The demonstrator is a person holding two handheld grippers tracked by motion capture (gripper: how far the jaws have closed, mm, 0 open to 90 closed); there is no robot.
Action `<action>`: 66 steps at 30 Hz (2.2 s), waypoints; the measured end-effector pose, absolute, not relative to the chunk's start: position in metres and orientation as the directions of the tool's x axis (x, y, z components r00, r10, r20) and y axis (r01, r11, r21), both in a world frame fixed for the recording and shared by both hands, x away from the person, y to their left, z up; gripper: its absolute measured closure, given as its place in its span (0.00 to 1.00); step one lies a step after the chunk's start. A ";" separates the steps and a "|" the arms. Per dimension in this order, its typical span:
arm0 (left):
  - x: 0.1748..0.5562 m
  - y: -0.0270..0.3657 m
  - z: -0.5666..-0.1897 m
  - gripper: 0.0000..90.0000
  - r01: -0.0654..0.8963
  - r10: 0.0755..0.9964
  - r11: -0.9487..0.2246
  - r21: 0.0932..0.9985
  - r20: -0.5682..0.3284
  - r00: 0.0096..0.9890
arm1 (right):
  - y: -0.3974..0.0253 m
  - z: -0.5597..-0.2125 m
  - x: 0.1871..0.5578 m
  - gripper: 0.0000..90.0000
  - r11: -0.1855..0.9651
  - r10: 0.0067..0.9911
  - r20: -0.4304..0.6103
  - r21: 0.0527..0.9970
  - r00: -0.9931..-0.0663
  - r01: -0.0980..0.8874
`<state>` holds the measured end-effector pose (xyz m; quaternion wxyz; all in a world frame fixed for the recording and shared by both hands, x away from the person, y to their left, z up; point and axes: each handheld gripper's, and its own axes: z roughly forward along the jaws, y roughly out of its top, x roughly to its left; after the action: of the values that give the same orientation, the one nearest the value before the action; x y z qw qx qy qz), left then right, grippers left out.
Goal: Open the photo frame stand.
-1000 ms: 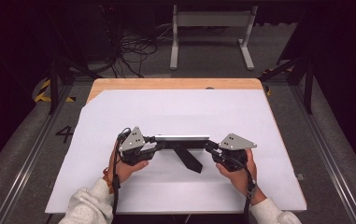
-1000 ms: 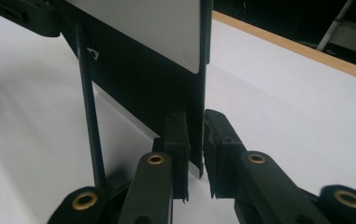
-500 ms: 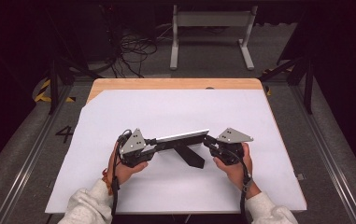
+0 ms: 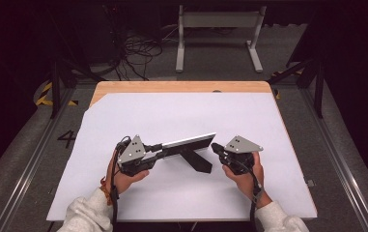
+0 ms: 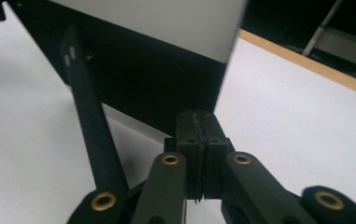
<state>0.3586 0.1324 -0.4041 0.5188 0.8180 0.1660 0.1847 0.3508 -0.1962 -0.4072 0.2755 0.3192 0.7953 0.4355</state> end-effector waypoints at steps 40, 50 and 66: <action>0.344 0.122 -0.404 0.88 0.065 0.432 -0.459 0.886 0.158 0.888 | -0.175 -0.405 0.371 1.00 0.403 0.749 -0.165 0.883 -0.641 0.243; 0.337 0.116 -0.406 0.89 0.073 0.414 -0.465 0.882 0.144 0.899 | -0.169 -0.406 0.376 1.00 0.395 0.748 -0.154 0.885 -0.646 0.247; 0.332 0.118 -0.410 0.86 0.075 0.400 -0.479 0.874 0.142 0.905 | -0.167 -0.406 0.380 1.00 0.367 0.747 -0.117 0.893 -0.654 0.259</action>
<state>0.3321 0.1178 -0.4101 0.4903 0.8439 0.1408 0.1660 0.3805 -0.1672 -0.4057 0.2642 0.3213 0.7833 0.4619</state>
